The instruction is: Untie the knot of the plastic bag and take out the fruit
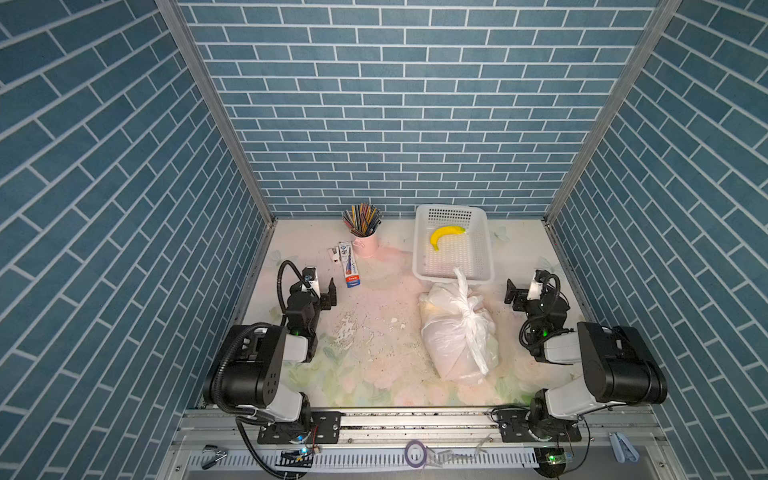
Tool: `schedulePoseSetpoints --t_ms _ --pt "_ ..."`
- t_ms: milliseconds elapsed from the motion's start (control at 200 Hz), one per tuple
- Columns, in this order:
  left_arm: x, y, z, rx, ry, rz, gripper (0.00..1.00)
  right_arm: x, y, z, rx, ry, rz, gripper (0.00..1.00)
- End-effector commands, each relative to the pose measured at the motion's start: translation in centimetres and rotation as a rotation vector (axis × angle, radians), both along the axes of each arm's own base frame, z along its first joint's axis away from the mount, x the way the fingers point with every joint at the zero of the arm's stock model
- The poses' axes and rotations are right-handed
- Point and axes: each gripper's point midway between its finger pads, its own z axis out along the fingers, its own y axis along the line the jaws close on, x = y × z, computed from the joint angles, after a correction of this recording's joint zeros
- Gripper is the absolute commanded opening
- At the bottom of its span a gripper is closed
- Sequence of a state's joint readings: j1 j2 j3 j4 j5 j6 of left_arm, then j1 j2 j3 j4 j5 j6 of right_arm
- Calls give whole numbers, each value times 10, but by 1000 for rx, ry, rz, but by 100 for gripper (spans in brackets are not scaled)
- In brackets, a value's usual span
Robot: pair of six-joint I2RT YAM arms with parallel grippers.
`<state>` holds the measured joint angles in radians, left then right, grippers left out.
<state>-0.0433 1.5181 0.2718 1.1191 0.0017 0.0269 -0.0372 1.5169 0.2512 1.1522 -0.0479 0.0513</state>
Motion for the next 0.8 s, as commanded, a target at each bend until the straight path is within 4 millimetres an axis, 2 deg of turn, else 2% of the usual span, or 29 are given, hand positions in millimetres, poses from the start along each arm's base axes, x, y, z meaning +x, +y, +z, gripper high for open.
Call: schedulePoseSetpoints --t_ms 0,625,730,795 --pt "2 0 8 5 -30 -3 88 2 -1 5 -25 -24 -5 99" --pt "2 1 9 5 -32 -2 88 2 -1 5 -22 -25 -4 99" --pt "1 0 10 4 -38 -7 88 0 9 9 -36 -40 56 97" --pt "-1 -7 15 12 -48 -52 88 -2 12 14 -42 -51 75 96"
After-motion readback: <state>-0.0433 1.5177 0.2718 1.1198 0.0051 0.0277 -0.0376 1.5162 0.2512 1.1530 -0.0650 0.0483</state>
